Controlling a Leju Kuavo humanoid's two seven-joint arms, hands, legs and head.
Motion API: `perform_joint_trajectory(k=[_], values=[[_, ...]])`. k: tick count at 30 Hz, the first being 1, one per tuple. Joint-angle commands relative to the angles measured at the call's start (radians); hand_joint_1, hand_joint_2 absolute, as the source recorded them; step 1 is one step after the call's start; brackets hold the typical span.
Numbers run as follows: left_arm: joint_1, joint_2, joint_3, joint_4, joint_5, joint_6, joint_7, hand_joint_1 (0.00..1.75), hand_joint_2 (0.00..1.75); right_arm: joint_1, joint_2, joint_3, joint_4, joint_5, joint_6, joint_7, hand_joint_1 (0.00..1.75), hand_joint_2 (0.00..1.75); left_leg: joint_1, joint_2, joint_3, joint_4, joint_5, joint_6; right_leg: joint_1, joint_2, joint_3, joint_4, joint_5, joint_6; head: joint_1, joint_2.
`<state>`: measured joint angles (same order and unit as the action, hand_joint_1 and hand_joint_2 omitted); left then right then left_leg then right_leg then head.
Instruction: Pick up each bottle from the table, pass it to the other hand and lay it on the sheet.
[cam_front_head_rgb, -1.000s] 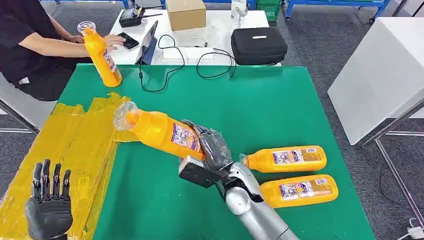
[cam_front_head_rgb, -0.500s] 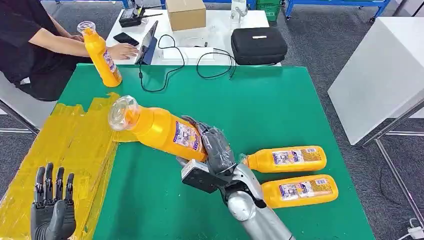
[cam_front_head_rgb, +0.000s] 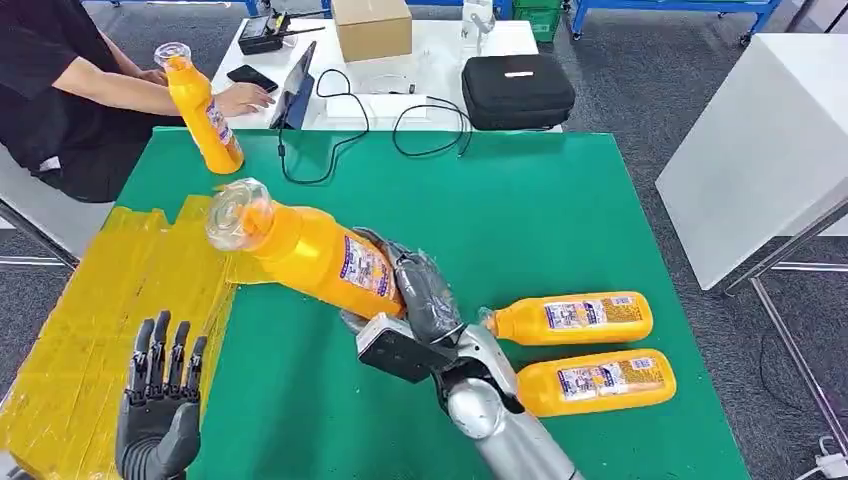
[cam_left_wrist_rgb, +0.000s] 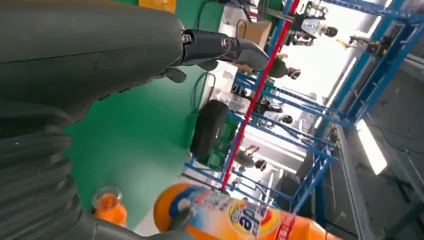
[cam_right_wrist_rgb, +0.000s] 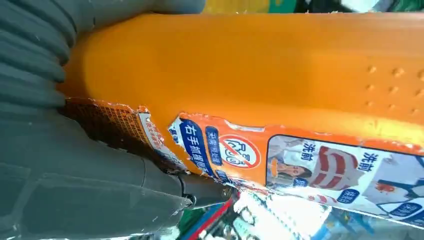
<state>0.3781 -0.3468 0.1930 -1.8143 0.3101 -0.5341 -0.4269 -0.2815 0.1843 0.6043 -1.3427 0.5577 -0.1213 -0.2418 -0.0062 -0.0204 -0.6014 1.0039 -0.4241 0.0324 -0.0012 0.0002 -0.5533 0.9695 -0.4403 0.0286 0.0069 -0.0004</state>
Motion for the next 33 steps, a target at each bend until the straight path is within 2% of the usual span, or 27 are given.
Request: perform_joint_trajectory(k=[1,15,25,27,28,30,33], values=[[-0.005,0.034,-0.065,0.02,0.0,0.013,-0.004,0.0,1.75,-0.09,0.093,0.118,0.264,0.009,-0.002,0.006,1.75,1.75,0.001,0.004,0.002,-0.001,-0.001,-0.002,0.001,0.002,0.001,-0.001,0.0,-0.001,0.0,0.0],[-0.004,0.039,-0.069,0.02,0.001,0.015,-0.006,0.0,1.75,-0.093,0.084,0.121,0.257,0.001,0.003,0.005,1.75,1.75,0.0,0.001,0.001,-0.001,0.0,-0.002,0.0,0.0,0.001,-0.001,0.0,0.0,0.0,0.0],[-0.016,0.056,-0.118,0.017,-0.004,0.034,-0.021,0.0,1.75,-0.145,0.159,0.186,0.438,-0.002,0.026,0.013,1.75,1.75,0.001,0.003,0.004,-0.001,-0.001,-0.003,0.001,0.002,0.003,-0.001,-0.001,-0.001,0.0,0.0],[-0.018,0.065,-0.126,0.02,-0.001,0.046,-0.026,0.0,1.75,-0.154,0.165,0.227,0.462,-0.007,0.033,0.014,1.75,1.75,0.001,0.002,0.002,-0.001,0.0,-0.002,0.001,0.001,0.002,-0.001,0.0,-0.001,0.0,0.0],[-0.015,0.065,-0.12,0.016,-0.003,0.063,-0.037,0.0,1.75,-0.158,0.165,0.292,0.475,-0.018,0.08,0.017,1.75,1.75,0.001,0.003,0.003,-0.001,-0.001,-0.003,0.001,0.002,0.003,-0.001,-0.001,-0.001,0.0,0.0],[-0.005,0.071,-0.113,0.004,0.007,0.062,-0.038,0.0,1.75,-0.158,0.165,0.44,0.49,-0.103,0.023,0.055,1.75,1.75,0.001,0.003,0.002,-0.001,0.0,-0.002,0.0,0.002,0.001,-0.001,0.0,-0.001,0.0,0.0],[-0.002,0.07,-0.11,0.001,0.009,0.058,-0.036,0.0,1.75,-0.168,0.165,0.476,0.501,-0.134,-0.002,0.062,1.75,1.75,0.001,0.006,0.004,-0.001,-0.002,-0.002,0.001,0.004,0.003,-0.001,0.0,-0.001,0.0,0.0]])
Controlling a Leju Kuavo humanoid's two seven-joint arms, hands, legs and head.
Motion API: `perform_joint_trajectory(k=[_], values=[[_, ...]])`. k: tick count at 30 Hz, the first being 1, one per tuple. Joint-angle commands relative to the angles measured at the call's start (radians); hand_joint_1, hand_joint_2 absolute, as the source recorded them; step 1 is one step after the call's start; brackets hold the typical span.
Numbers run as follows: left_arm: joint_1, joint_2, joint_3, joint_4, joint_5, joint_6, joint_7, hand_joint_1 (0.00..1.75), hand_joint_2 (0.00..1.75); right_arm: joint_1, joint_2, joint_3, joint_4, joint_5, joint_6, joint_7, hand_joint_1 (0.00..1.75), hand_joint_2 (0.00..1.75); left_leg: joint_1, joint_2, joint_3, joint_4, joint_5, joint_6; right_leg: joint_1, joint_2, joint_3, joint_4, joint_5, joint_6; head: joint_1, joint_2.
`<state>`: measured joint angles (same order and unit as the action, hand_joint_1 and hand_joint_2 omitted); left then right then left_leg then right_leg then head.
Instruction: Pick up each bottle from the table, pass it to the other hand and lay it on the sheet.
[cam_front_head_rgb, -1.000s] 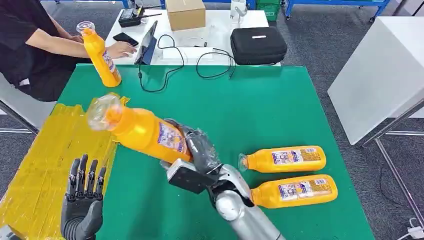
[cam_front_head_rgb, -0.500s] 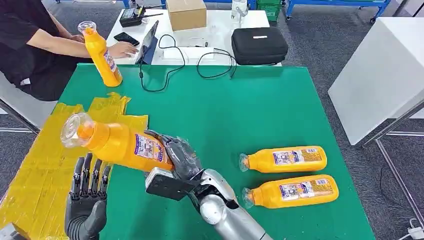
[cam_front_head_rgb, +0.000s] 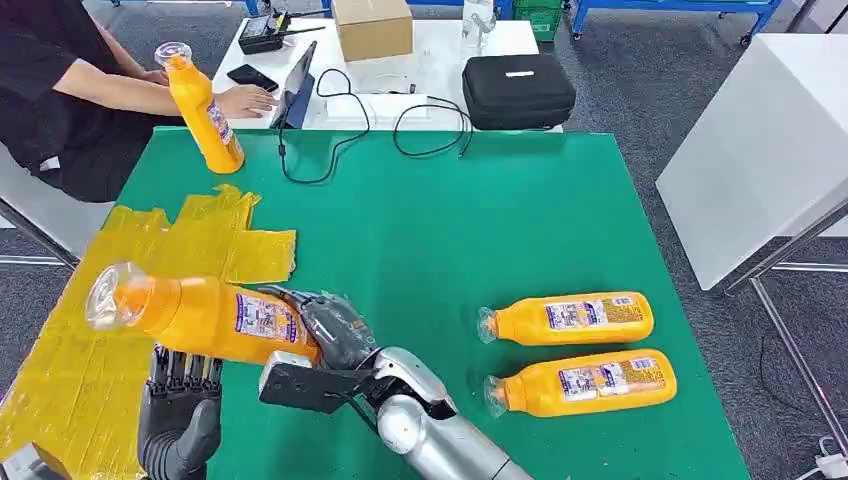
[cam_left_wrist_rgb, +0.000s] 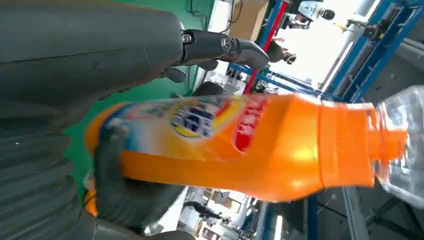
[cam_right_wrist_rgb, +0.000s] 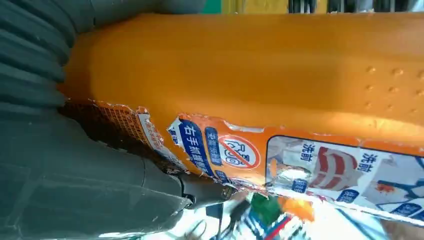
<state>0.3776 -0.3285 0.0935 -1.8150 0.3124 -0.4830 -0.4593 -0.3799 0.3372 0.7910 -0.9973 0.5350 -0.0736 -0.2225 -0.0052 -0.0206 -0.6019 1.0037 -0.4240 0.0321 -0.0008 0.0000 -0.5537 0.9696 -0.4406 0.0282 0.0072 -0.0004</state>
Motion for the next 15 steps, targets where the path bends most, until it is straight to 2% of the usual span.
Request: perform_joint_trajectory(k=[1,4,12,13,15], values=[[-0.002,0.051,-0.011,0.002,0.007,0.007,-0.003,0.0,1.75,-0.073,0.012,0.291,0.159,-0.117,-0.051,0.041,1.75,1.75,0.001,0.006,0.005,-0.001,-0.002,-0.003,0.001,0.004,0.004,-0.001,-0.001,-0.001,0.0,0.0],[-0.003,0.05,-0.011,0.003,0.005,0.007,-0.003,0.0,1.75,-0.085,0.012,0.292,0.168,-0.128,-0.051,0.038,1.75,1.75,0.0,0.001,0.002,-0.001,0.0,-0.002,0.0,0.0,0.001,-0.001,0.0,0.0,0.0,0.0],[-0.003,0.05,-0.011,0.003,0.005,0.007,-0.003,0.0,1.75,-0.085,0.012,0.292,0.168,-0.128,-0.051,0.038,1.75,1.75,0.0,0.001,0.001,0.0,0.0,-0.002,0.0,0.0,0.001,-0.001,0.0,0.0,0.0,0.0],[-0.004,0.049,-0.013,0.004,0.001,0.008,-0.002,0.0,1.75,-0.089,0.012,0.331,0.172,-0.135,-0.005,0.037,1.75,1.75,0.001,0.002,0.003,0.0,-0.001,-0.002,0.001,0.001,0.002,-0.001,-0.001,0.0,0.0,0.0],[-0.004,0.049,-0.013,0.004,0.001,0.008,-0.002,0.0,1.75,-0.089,0.012,0.331,0.172,-0.135,-0.005,0.037,1.75,1.75,0.001,0.002,0.003,0.0,-0.001,-0.002,0.001,0.001,0.002,-0.001,-0.001,0.0,0.0,0.0]])
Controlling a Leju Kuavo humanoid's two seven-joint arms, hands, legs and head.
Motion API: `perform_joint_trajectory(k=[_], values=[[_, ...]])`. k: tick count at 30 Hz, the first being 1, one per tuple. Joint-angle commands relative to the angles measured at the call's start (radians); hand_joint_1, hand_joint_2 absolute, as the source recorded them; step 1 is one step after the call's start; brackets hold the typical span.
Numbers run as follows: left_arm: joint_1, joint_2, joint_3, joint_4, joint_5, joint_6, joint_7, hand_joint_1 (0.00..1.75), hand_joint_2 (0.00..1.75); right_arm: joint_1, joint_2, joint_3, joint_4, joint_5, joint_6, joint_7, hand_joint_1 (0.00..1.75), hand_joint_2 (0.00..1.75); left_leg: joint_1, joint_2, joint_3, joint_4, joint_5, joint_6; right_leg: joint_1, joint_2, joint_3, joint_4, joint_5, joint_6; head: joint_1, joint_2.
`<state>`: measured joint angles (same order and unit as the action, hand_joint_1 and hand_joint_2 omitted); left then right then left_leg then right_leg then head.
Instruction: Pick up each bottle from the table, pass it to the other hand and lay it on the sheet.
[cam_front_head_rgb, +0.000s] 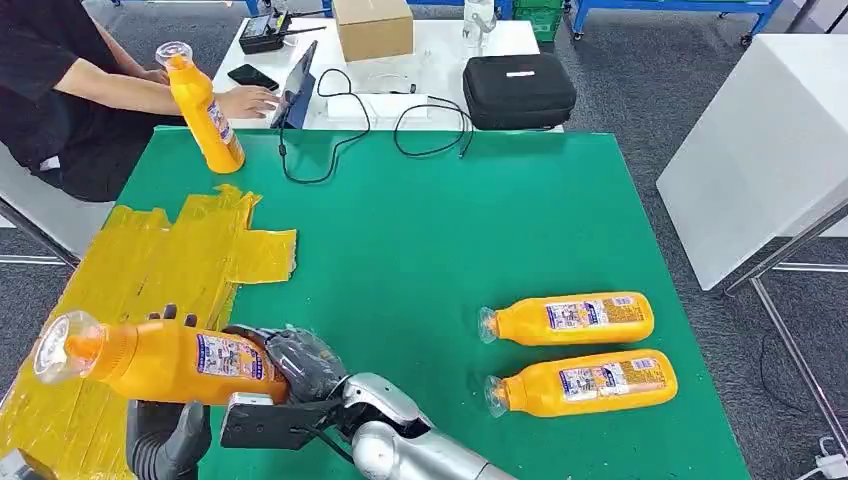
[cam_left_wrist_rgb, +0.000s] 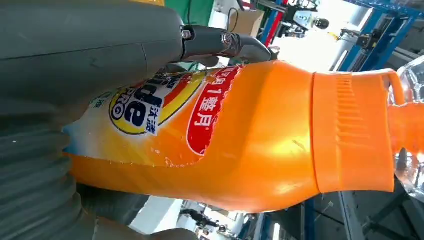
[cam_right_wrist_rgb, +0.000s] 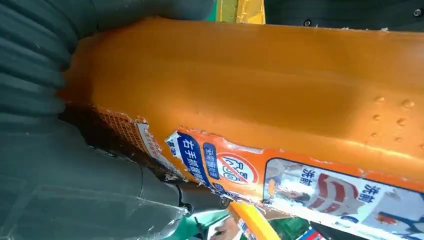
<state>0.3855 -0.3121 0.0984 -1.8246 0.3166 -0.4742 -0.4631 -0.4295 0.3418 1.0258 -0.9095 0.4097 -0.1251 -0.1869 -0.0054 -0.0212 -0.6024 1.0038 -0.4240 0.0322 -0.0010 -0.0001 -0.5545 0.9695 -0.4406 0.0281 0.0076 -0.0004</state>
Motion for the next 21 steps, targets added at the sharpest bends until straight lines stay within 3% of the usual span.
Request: perform_joint_trajectory(k=[1,2,3,5,13,14,15,16,21], values=[[-0.012,0.033,-0.018,0.014,-0.004,-0.001,0.002,0.0,1.75,-0.039,0.007,0.097,0.084,-0.01,0.047,0.001,1.75,1.75,0.001,0.002,0.003,0.0,-0.001,-0.002,0.001,0.001,0.003,-0.001,-0.001,0.0,0.0,0.0],[-0.012,0.033,-0.019,0.014,-0.005,0.0,0.001,0.0,1.75,-0.036,0.007,0.11,0.081,-0.017,0.05,0.006,1.75,1.75,0.001,0.003,0.004,0.0,-0.001,-0.003,0.001,0.001,0.004,-0.001,-0.001,0.0,0.0,0.0],[-0.007,0.032,-0.022,0.01,-0.013,0.013,-0.008,0.0,1.75,-0.025,0.007,0.255,0.067,-0.071,0.027,0.035,1.75,1.75,0.001,0.003,0.004,0.0,-0.001,-0.003,0.001,0.001,0.004,-0.001,-0.001,0.0,0.0,0.0],[-0.005,0.033,-0.017,0.008,-0.009,0.02,-0.013,0.0,1.75,-0.049,0.007,0.316,0.081,-0.09,0.046,0.023,1.75,1.75,0.001,0.003,0.004,-0.001,-0.001,-0.003,0.001,0.001,0.004,-0.001,-0.001,-0.001,0.0,0.0],[0.0,0.025,0.021,-0.001,-0.029,0.051,-0.042,0.0,1.75,-0.046,0.007,0.352,0.121,-0.053,0.129,-0.115,1.75,1.75,0.001,0.0,0.003,-0.001,0.0,-0.002,0.001,-0.002,0.003,-0.002,-0.001,0.0,0.0,0.0],[-0.001,0.019,0.031,-0.002,-0.039,0.051,-0.044,0.51,1.75,-0.035,0.007,0.344,0.121,-0.039,0.121,-0.117,1.75,1.75,0.001,0.0,0.003,-0.001,-0.001,-0.002,0.001,-0.002,0.003,-0.002,-0.001,0.0,-0.001,0.0],[-0.002,0.014,0.037,-0.004,-0.052,0.054,-0.048,1.45,1.75,-0.031,0.007,0.339,0.122,-0.033,0.121,-0.118,1.75,1.75,0.001,0.001,0.004,-0.001,-0.001,-0.003,0.001,-0.002,0.004,-0.002,-0.001,0.0,0.0,0.0],[-0.006,0.008,0.045,-0.008,-0.074,0.061,-0.058,1.75,1.75,-0.029,0.007,0.332,0.12,-0.026,0.122,-0.118,1.75,1.75,0.001,0.0,0.003,-0.002,0.0,-0.002,0.001,-0.002,0.003,-0.002,-0.001,0.0,-0.001,0.0],[-0.01,0.005,0.049,-0.013,-0.093,0.07,-0.062,1.75,1.75,-0.033,0.007,0.325,0.113,-0.023,0.126,-0.118,1.75,1.75,0.001,-0.002,0.003,-0.001,0.0,-0.003,0.001,-0.004,0.003,-0.002,-0.002,-0.001,-0.001,0.0]])
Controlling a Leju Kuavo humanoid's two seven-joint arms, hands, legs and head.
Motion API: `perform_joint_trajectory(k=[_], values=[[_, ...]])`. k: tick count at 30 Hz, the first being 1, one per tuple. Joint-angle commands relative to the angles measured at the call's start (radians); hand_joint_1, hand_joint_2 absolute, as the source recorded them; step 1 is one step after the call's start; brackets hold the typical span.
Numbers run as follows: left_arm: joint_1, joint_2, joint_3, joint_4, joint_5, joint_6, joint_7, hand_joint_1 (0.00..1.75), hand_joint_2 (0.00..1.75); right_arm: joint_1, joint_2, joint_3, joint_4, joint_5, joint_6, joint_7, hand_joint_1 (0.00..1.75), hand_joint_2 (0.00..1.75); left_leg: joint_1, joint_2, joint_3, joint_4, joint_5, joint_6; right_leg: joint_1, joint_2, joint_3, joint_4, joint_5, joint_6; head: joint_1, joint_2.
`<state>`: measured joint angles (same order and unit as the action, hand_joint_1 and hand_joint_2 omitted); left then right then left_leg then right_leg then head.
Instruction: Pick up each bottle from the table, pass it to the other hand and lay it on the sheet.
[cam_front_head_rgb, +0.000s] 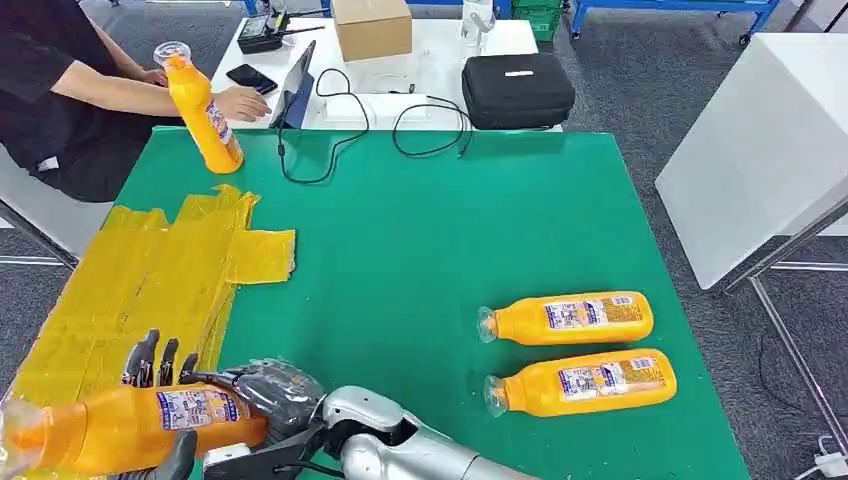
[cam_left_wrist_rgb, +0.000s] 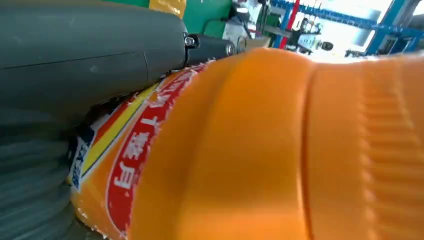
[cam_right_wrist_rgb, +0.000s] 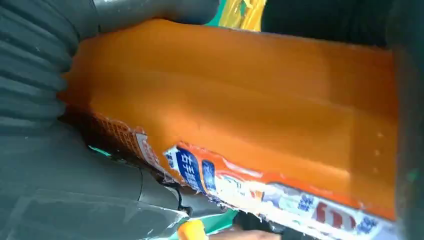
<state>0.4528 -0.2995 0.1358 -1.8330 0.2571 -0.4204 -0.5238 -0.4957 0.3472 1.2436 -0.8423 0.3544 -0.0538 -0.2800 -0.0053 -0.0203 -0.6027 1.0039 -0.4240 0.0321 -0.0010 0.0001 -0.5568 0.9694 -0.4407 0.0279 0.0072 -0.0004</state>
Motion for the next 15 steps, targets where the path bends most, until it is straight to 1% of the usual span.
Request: perform_joint_trajectory(k=[1,10,12,13,15], values=[[-0.077,-0.008,0.011,-0.005,-0.033,0.016,-0.001,1.75,1.75,0.033,0.002,0.107,0.046,0.033,0.055,-0.024,1.75,1.75,0.001,-0.002,0.003,-0.001,0.0,-0.002,0.001,-0.003,0.004,-0.002,-0.001,0.0,0.0,0.0],[-0.077,-0.008,0.011,-0.005,-0.033,0.016,-0.001,1.75,1.75,0.033,0.002,0.107,0.046,0.033,0.055,-0.024,1.75,1.75,0.001,-0.002,0.004,-0.001,0.0,-0.002,0.001,-0.004,0.005,-0.002,-0.001,0.0,0.0,0.0],[-0.077,-0.008,0.011,-0.005,-0.033,0.016,-0.001,1.75,1.75,0.033,0.002,0.107,0.046,0.033,0.055,-0.024,1.75,1.75,0.001,-0.002,0.002,-0.001,0.0,-0.001,0.001,-0.003,0.003,-0.002,-0.001,0.0,0.0,0.0],[-0.077,-0.008,0.011,-0.005,-0.033,0.016,-0.001,1.75,1.75,0.033,0.002,0.107,0.046,0.033,0.055,-0.024,1.75,1.75,0.001,-0.002,0.004,-0.001,0.0,-0.002,0.001,-0.004,0.005,-0.002,-0.001,0.0,0.0,0.0],[-0.077,-0.008,0.011,-0.004,-0.038,0.016,-0.004,1.75,1.75,0.034,0.002,0.105,0.047,0.033,0.056,-0.024,1.75,1.75,0.001,-0.001,0.002,-0.001,0.0,-0.001,0.0,-0.002,0.002,-0.001,0.0,0.0,0.0,0.0]])
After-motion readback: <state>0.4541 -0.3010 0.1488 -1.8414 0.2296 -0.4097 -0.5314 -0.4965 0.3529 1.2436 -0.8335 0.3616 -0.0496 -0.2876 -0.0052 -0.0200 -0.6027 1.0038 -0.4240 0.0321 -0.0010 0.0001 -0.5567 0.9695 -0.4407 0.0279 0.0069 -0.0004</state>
